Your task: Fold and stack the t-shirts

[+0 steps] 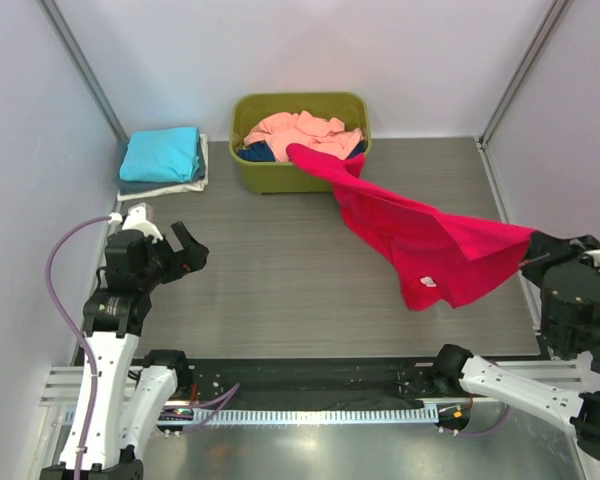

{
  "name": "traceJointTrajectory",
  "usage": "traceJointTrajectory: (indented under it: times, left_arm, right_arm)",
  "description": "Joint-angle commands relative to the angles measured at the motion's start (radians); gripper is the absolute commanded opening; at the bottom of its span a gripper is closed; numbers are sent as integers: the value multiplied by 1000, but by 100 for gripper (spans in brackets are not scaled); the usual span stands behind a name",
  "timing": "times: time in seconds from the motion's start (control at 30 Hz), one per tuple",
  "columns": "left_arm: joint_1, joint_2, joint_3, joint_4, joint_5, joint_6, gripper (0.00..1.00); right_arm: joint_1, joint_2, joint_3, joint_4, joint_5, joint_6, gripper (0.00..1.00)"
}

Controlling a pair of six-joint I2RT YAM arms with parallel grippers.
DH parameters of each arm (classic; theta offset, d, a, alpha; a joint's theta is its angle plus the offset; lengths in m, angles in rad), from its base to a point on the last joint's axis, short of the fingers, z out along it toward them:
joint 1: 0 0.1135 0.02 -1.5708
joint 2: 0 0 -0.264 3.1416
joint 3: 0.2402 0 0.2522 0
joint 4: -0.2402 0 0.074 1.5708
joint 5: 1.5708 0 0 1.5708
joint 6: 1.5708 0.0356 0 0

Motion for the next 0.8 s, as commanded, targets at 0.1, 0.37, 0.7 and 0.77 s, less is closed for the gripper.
traceJointTrajectory:
  times: [0.1,0.37,0.7,0.77]
  left_arm:
    - [1,22,22,29,-19,-12,100]
    - [-130,101,76,97,-88,-122,100]
    - [-566,538,114,402,-205,-233,100]
    - [-595,629,108,543,-156,-250,100]
  right_arm:
    - [0,-115,68,-190,228,153,1]
    - [75,-83,1,-14,156,-53,1]
    - [95,88,-185,26,-52,-100,1]
    - [95,107,-243,35,-88,-74,1]
